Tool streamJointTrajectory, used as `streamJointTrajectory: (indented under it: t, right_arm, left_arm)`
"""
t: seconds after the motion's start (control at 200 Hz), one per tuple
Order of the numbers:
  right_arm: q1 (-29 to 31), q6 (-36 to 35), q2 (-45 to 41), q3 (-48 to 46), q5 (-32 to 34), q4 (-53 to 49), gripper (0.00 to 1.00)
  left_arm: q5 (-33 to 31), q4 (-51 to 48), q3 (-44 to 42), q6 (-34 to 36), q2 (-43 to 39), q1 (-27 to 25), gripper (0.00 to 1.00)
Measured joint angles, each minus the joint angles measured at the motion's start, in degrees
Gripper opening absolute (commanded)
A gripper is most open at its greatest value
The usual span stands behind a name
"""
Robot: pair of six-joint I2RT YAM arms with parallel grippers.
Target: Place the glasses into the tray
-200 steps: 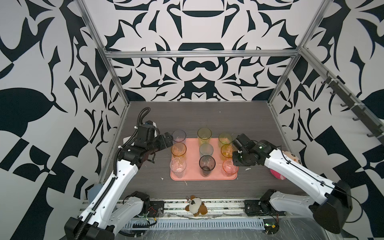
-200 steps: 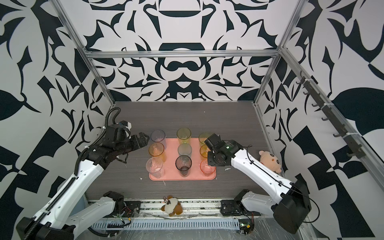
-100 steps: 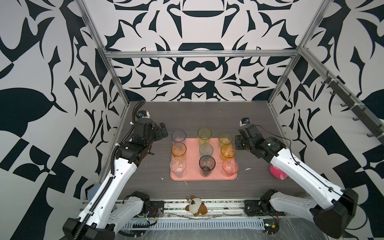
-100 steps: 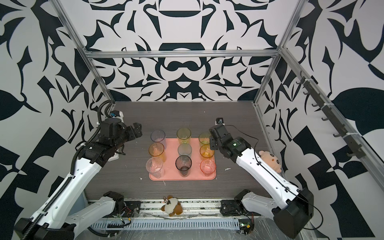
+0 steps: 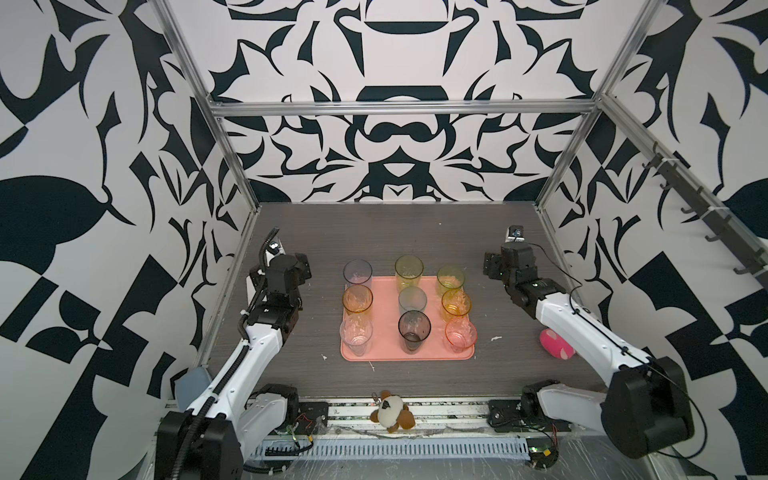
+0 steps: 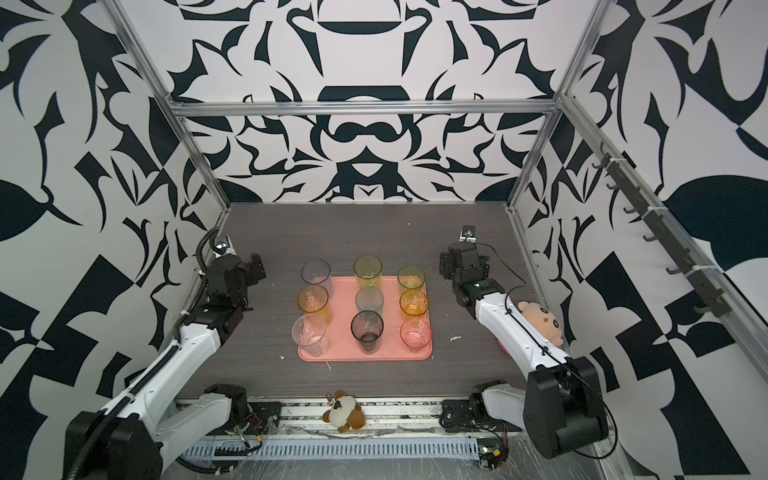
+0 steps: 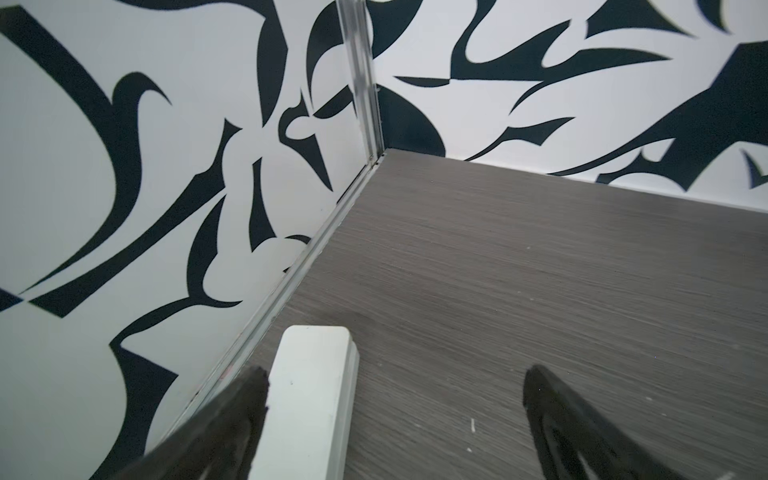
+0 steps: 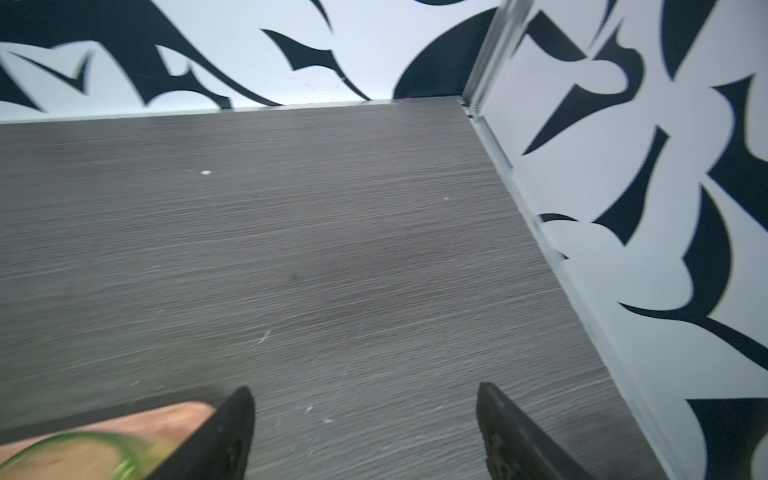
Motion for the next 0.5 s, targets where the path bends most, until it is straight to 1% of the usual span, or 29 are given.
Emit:
streamJointTrajectory:
  t: [0.135,0.17,0.195,0.21,0.5]
  right_arm:
    - [-2.80,-2.60,3.28,-3.28,-1.36,7.17,0.90]
    - [-3.30,-3.08,4.39,-4.13,-1.66,8.98,0.93]
    - [-3.65,-3.34,5.18,-4.74,-1.84,10.29,0.99]
    - [-3.78,-3.72,5.53,-5.14,-1.84,11.02,0.99]
    - [-5.31,-7.72,10.51,-13.29,-4.63,24.92,1.00]
  left_arm:
    - [2.93,5.64,-1.62,1.55,3.48,4.13,0.99]
    - [3.54,7.19,-2.08,1.60,4.24,4.87,0.99]
    - [3.96,8.59,-2.62,1.75,4.74,5.33,0.99]
    - [4.17,9.44,-3.02,1.77,4.98,5.60,0.99]
    - [8.09,20.94,-10.27,3.82,9.84,6.49,0.99]
